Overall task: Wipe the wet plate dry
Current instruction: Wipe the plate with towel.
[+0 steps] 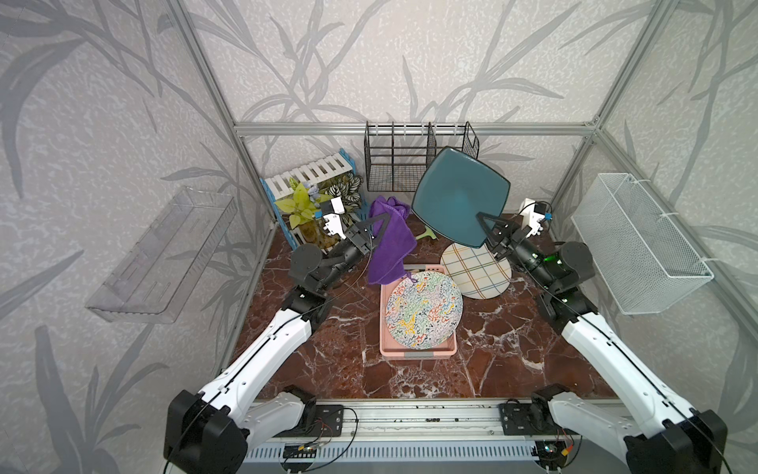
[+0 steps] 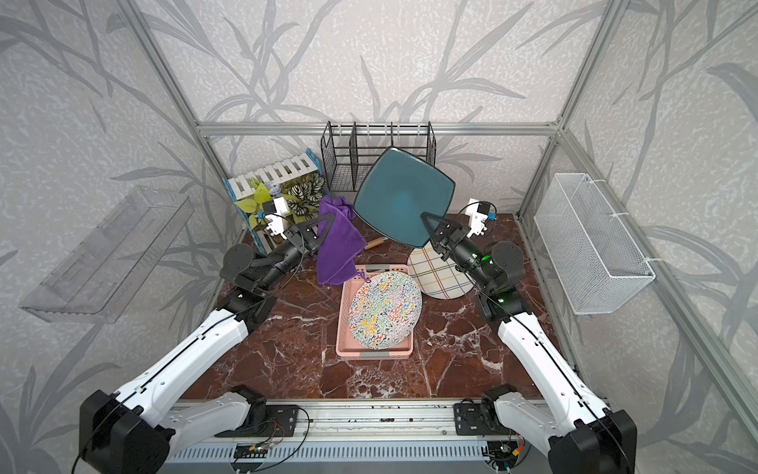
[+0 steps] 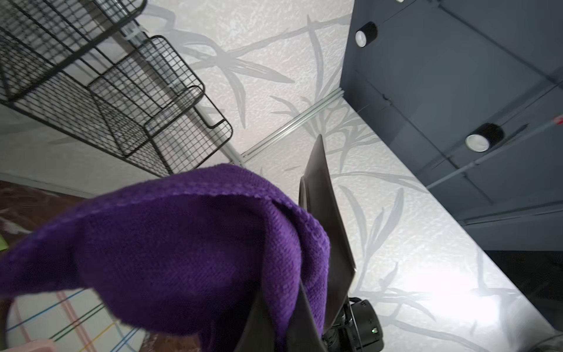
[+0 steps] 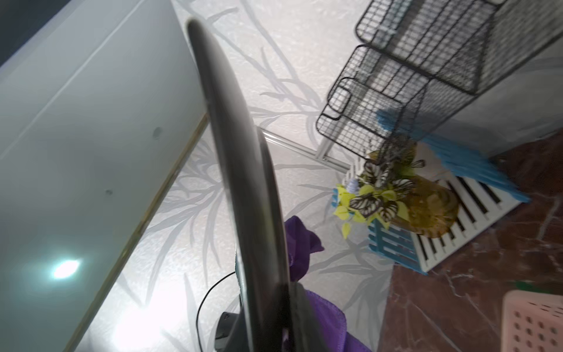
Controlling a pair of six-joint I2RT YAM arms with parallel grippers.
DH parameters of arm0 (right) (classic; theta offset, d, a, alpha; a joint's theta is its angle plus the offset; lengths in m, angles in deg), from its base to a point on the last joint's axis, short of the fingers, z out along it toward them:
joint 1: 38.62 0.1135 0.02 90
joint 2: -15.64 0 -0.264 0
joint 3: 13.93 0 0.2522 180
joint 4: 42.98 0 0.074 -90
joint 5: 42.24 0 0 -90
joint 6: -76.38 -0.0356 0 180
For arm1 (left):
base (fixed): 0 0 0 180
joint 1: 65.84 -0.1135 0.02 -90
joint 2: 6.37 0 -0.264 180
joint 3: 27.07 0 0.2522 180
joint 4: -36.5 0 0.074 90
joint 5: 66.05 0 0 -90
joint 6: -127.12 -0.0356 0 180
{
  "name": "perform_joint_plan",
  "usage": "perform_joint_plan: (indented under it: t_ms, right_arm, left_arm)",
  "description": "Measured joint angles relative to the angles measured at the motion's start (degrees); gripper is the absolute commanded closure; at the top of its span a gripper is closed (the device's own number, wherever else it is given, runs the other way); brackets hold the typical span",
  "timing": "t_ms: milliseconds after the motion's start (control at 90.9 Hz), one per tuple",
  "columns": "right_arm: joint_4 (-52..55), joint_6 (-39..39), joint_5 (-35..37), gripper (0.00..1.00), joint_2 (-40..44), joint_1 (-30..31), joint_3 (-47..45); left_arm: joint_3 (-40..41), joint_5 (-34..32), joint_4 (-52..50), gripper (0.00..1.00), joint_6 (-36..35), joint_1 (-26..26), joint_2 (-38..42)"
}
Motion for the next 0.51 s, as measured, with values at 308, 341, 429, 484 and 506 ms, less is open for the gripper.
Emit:
perform_joint_plan:
  t_ms: [308,341,429,484,506]
  right_arm:
    - [-4.2,-0.6,-1.4,1.00,-5.4,8.1,1.2]
    - [-4.2,-0.5,-1.4,1.00,-6.2,9.3,1.2]
    - [-6.5,-0.5,-0.9,1.00,-7.9,11.6,1.6]
    - [-7.5,-0.4,-0.5,1.00,-8.8,12.5,3.0]
    - [-8.0,-0.4,-0.6,1.00,-9.4,12.6,3.6]
  left_arm:
    - [-0.7,-5.3,30.2,1.00,26.8,2.9,-13.5]
    - [-1.8,-6.1,32.2,1.00,28.5,3.4,-14.6]
    - [-3.8,-8.9,35.2,1.00,31.7,3.9,-16.3]
    - [-4.6,-10.4,36.9,1.00,32.9,4.5,-16.8]
    - [-4.8,-11.3,37.6,1.00,33.2,5.1,-16.9]
